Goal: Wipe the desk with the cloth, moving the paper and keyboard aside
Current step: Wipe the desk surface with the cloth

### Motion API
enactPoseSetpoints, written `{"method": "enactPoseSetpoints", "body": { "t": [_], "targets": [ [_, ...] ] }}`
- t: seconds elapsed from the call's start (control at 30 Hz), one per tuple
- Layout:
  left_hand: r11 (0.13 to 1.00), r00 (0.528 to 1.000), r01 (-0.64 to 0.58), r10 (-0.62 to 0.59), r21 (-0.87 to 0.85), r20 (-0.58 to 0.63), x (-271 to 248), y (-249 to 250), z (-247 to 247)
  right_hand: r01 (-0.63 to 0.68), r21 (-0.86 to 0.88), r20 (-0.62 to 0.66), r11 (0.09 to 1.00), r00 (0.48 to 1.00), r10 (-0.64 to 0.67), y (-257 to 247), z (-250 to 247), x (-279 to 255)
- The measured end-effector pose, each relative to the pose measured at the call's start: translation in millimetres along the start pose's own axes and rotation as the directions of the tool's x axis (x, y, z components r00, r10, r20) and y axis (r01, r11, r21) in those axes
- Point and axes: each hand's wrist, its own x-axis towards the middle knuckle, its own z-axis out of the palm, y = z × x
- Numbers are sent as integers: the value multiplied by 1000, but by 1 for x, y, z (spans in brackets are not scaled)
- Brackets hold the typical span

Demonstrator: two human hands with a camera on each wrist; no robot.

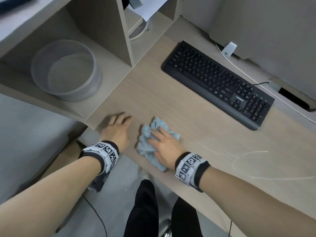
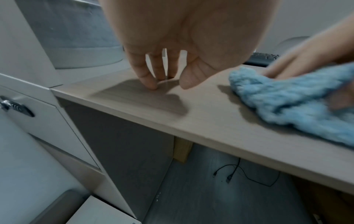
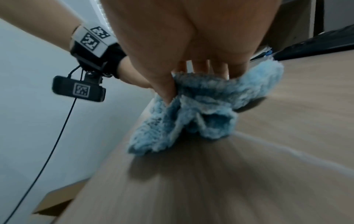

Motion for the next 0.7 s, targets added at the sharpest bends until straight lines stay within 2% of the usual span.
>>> {"method": "enactPoseSetpoints", "body": {
  "t": [0.07,0.13,0.2,0.27,0.33,0.43,0.5,0.57,0.63,0.7],
  "targets": [
    [1000,1000,-13,13,-28,2,0,-3,3,-23,-5,-13,1000,1000,23,13,-4,-23],
    [995,999,-8,4,-103,-44,-2,-6,5,-193,10,-69,981,979,194,35,-14,-35],
    [986,994,22,-39,-167,-98,-4,-11,7,-367,38,-46,929,928,369,50,-26,-28],
    [982,990,58,-79,-179,-115,-8,-19,10,-431,50,-18,901,901,433,47,-30,-8],
    [987,987,86,-104,-138,-124,-13,-25,13,-414,70,-27,908,909,416,28,-28,16],
    [989,983,119,-130,-86,-126,-20,-32,20,-290,65,15,955,957,290,-20,-13,34],
    [987,981,146,-153,-68,-118,-26,-32,23,-181,44,80,982,981,177,-43,1,24],
    [982,977,173,-181,-76,-112,-29,-30,27,-102,50,124,994,988,95,-43,11,7],
    [979,975,179,-190,-92,-115,-32,-28,30,-120,100,145,988,984,105,-24,10,-11],
    [982,977,156,-169,-109,-131,-33,-30,33,-234,141,134,962,967,216,4,2,-23]
  ]
}}
